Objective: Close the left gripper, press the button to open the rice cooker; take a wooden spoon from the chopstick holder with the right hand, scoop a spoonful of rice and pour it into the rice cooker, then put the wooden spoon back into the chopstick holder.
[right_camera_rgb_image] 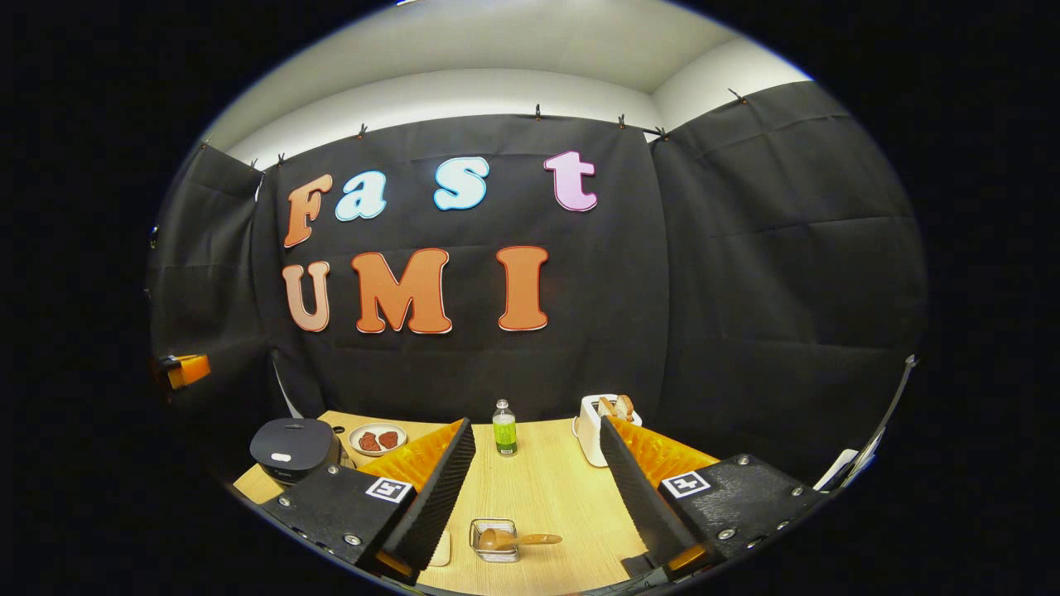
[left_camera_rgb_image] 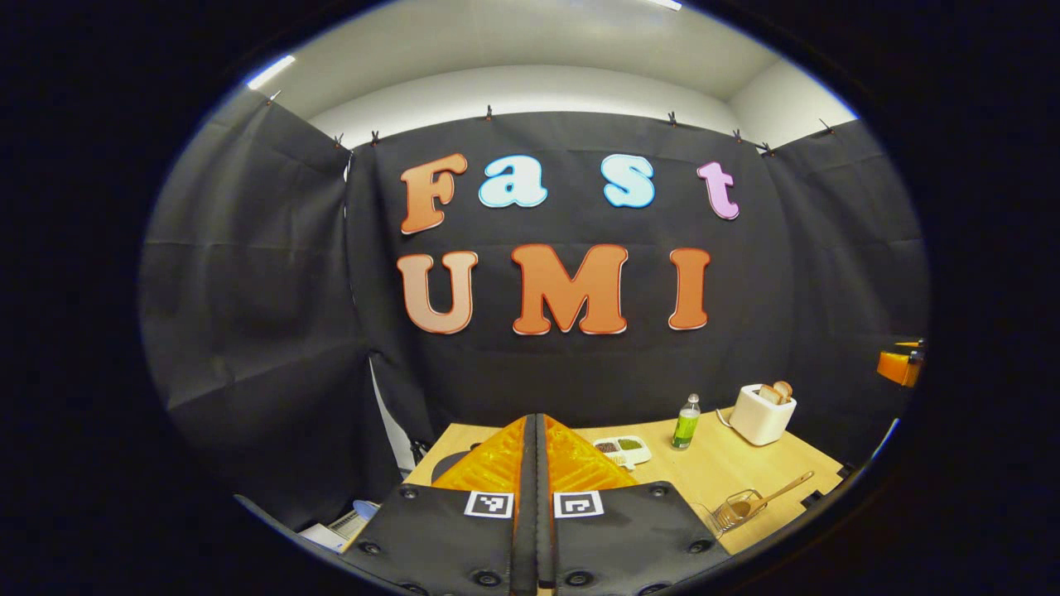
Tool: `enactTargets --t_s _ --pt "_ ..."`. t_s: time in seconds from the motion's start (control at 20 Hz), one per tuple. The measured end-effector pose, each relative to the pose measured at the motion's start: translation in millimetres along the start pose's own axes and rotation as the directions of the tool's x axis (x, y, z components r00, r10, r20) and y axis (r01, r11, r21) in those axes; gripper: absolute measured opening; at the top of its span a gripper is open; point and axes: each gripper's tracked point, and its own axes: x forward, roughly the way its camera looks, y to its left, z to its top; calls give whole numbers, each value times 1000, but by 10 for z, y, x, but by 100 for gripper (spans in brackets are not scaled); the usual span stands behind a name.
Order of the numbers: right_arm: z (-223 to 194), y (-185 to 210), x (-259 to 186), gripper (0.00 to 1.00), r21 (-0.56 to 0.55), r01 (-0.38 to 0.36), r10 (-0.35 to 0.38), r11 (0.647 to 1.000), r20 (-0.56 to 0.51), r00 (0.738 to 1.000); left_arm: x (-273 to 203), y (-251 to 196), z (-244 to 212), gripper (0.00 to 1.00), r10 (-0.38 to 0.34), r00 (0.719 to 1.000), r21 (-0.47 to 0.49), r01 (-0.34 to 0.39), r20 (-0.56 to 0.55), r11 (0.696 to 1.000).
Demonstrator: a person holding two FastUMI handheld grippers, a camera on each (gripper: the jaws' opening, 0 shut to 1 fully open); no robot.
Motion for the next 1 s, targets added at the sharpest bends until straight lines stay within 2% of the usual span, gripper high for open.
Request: enactTargets --t_s 0.3,0.5,0.75,1.0 --pt "11 58 -29 94 0 -7 7 1000 -10 1000 368 128 -768 4 5 988 -34 -11 -156 999" --pt "-13 105 -54 94 1 -14 14 1000 -22 1000 567 108 -1280 4 -16 967 -100 -10 -255 995" --pt "-42 100 -62 94 -1 -11 11 1000 -33 999 772 189 -1811 4 15 936 -58 -38 -351 998" --pt "-96 21 -80 94 -6 8 -8 1000 -45 999 822 175 -2097 4 12 913 -76 -47 -408 996"
